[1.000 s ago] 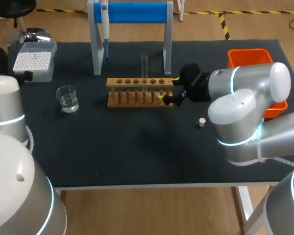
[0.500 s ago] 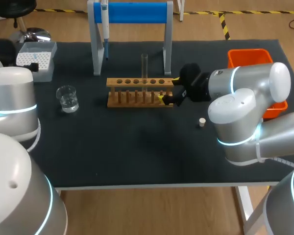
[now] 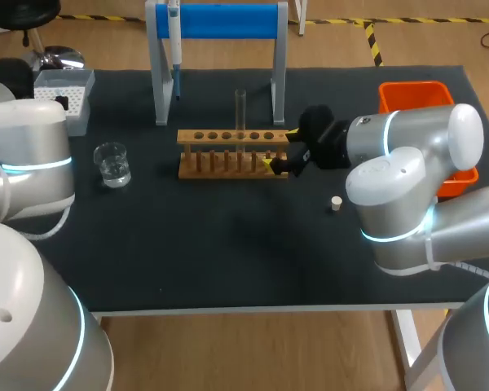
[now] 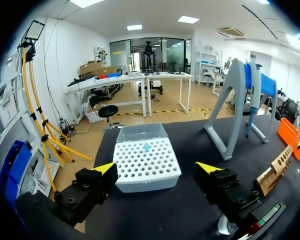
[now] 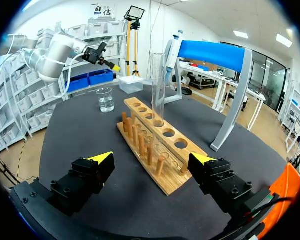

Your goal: Invert the test tube, pick up the pipette, mount the tip to pipette, aspirate from beaker and dispense into the tube, eject the tip, return the pipette, and cap with the stopper.

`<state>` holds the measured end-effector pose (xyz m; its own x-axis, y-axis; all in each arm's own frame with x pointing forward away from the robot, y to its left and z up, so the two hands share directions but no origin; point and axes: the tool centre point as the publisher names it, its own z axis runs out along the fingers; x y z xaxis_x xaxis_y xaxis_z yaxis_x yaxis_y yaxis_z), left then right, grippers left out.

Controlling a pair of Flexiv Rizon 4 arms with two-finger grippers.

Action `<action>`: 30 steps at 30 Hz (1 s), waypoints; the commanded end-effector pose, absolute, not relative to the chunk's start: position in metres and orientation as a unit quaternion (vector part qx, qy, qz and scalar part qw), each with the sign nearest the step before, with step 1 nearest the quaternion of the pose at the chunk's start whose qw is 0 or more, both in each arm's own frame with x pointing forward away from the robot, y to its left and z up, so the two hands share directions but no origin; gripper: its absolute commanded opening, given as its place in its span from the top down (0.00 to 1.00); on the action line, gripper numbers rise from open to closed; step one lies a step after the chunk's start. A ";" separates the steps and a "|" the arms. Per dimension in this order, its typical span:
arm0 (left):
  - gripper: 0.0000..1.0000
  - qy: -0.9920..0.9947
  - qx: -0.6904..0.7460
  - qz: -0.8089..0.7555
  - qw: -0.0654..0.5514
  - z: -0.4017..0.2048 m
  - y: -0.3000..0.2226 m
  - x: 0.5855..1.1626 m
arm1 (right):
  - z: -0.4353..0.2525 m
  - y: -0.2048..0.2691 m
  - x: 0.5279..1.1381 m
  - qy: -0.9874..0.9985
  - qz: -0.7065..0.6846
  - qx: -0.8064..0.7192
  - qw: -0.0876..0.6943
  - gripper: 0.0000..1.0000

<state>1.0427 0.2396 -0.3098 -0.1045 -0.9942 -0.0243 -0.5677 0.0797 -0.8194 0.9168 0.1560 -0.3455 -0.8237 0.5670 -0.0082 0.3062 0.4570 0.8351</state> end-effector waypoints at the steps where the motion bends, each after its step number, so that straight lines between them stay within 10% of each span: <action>1: 0.00 0.661 -0.593 -0.333 0.317 -0.324 0.242 1.067 | -0.345 0.156 0.917 0.841 0.452 0.259 0.144 0.00; 24: 0.00 0.670 -0.593 -0.317 0.313 -0.344 0.243 1.116 | -0.345 0.156 0.917 0.841 0.452 0.259 0.144 0.00; 28: 0.18 0.669 -0.596 -0.317 0.312 -0.346 0.243 1.118 | -0.345 0.156 0.917 0.841 0.452 0.259 0.144 0.00; 30: 0.54 0.668 -0.597 -0.317 0.312 -0.347 0.243 1.119 | -0.345 0.156 0.917 0.841 0.452 0.259 0.144 0.00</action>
<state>1.1140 0.2435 -0.3433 -0.0974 -0.9946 -0.0350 -0.6002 0.0868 -0.7951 0.9167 0.1561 -0.3454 -0.8236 0.5670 -0.0083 0.3062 0.4569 0.8352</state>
